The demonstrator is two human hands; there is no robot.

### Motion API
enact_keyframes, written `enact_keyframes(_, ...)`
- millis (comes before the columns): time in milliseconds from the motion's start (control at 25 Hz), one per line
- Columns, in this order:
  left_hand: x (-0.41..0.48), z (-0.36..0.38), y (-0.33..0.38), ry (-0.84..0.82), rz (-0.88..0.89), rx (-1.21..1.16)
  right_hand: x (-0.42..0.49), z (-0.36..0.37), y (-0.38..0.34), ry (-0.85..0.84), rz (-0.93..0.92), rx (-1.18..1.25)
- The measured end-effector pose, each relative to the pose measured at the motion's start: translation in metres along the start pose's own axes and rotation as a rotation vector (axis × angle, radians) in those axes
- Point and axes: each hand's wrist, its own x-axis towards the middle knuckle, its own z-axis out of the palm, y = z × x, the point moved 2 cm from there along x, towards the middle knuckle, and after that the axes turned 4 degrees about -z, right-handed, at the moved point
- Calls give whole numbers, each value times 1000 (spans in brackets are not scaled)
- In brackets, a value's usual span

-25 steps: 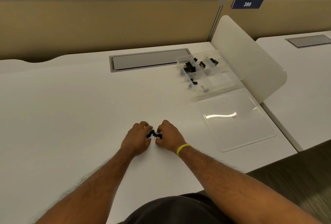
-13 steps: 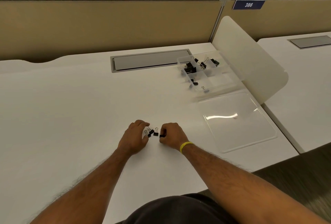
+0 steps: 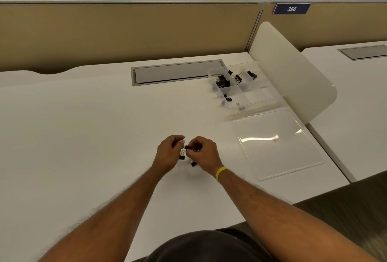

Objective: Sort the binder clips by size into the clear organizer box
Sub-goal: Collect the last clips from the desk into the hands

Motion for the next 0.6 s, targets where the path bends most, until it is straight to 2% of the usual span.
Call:
enact_keyframes(120,-2,8,10,-88,-195,-314,4,5,-13,-32,-131,-30)
enact_keyframes(240,2,2,9,-29,-279,-492,6,5,-4,-11,-118,-121)
enact_keyframes(320,4,-5,5,16,-315,-551,5,1,9,-34,-35,-266)
enact_keyframes(440,3,-14,1,51,-339,-612,-4,1,25,-167,46,-494)
enact_keyframes(600,1,-19,-4,54,-348,-681,-8,11,29,-229,55,-586)
